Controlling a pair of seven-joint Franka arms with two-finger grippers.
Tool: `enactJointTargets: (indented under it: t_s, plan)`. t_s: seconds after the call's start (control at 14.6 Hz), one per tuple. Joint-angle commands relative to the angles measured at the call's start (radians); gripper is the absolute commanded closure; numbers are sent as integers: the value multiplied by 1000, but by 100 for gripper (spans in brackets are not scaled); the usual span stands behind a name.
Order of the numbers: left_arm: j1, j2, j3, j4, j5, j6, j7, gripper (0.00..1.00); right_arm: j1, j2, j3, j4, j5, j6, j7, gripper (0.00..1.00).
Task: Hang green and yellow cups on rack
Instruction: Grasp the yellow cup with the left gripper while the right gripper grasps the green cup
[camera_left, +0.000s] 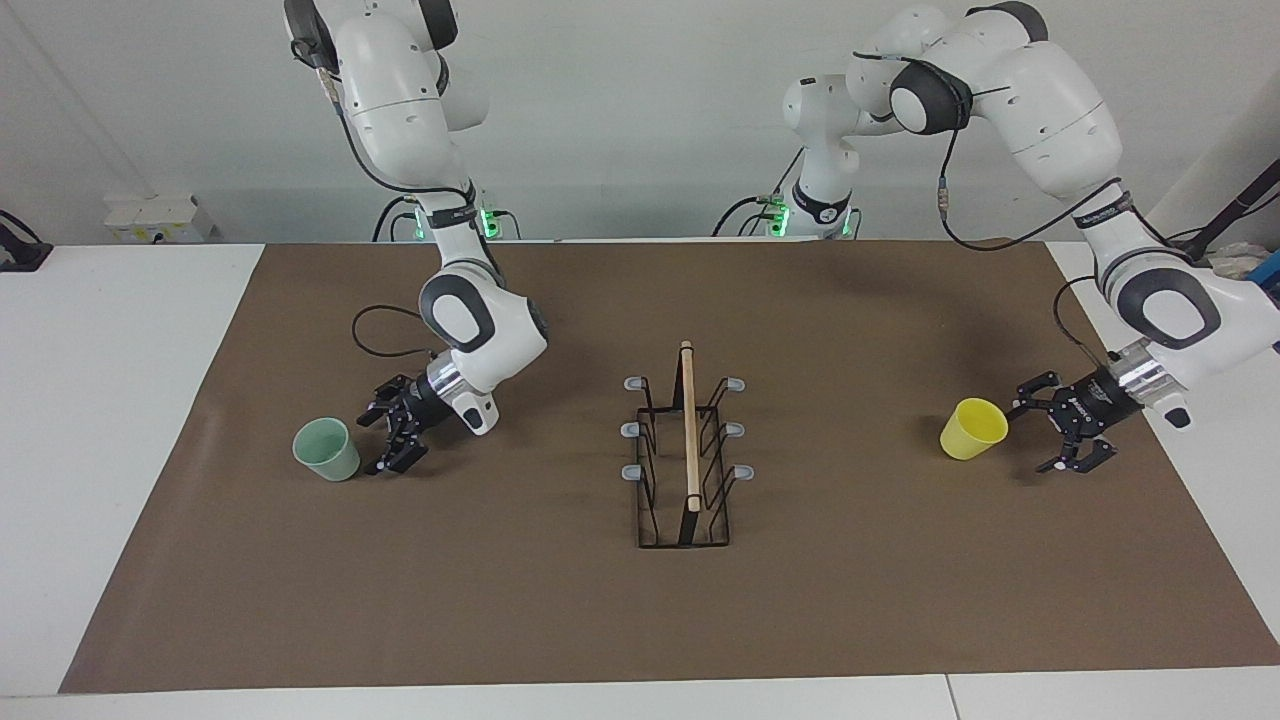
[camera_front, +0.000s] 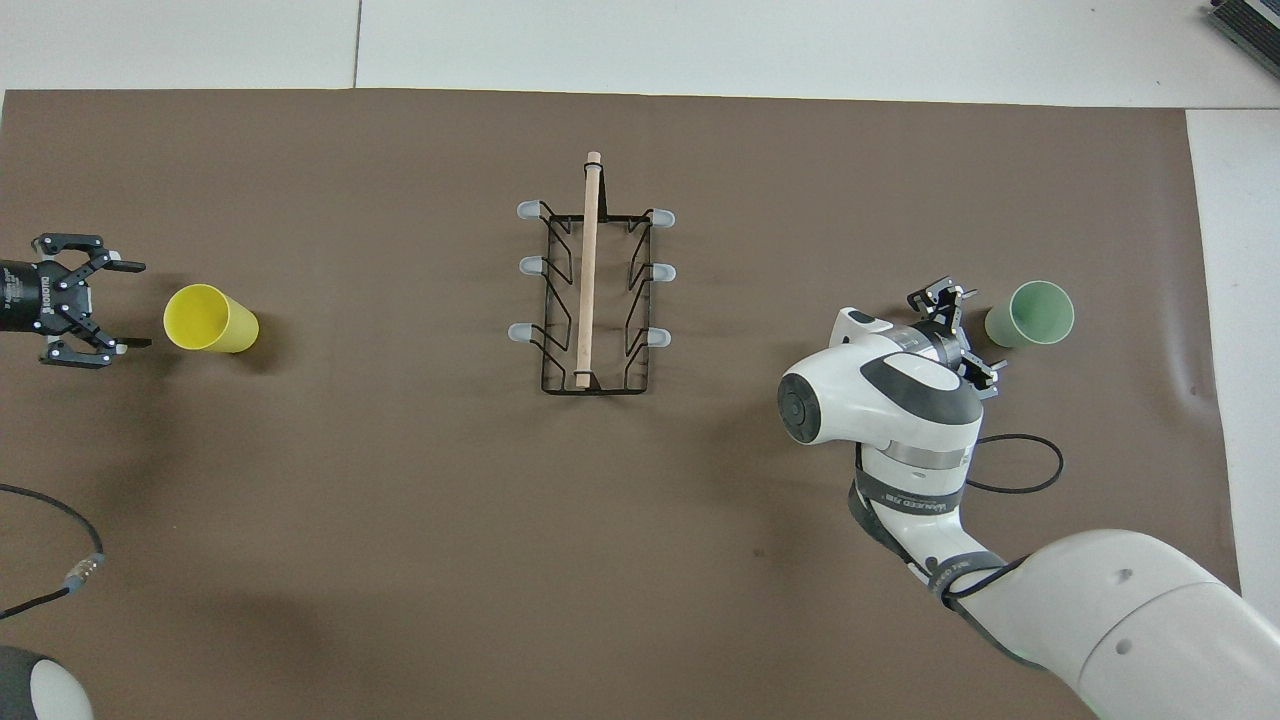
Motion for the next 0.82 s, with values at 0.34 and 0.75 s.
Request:
enactJointTargets:
  t_s: [0.34, 0.75]
  plan:
    - [-64, -96, 12, -214, -189, 64, -6, 0, -49, -34, 5, -54, -82, 43, 42, 0]
    - [-111, -118, 2, -280, -269, 133, -2, 0, -99, -30, 5, -53, -151, 69, 57, 0]
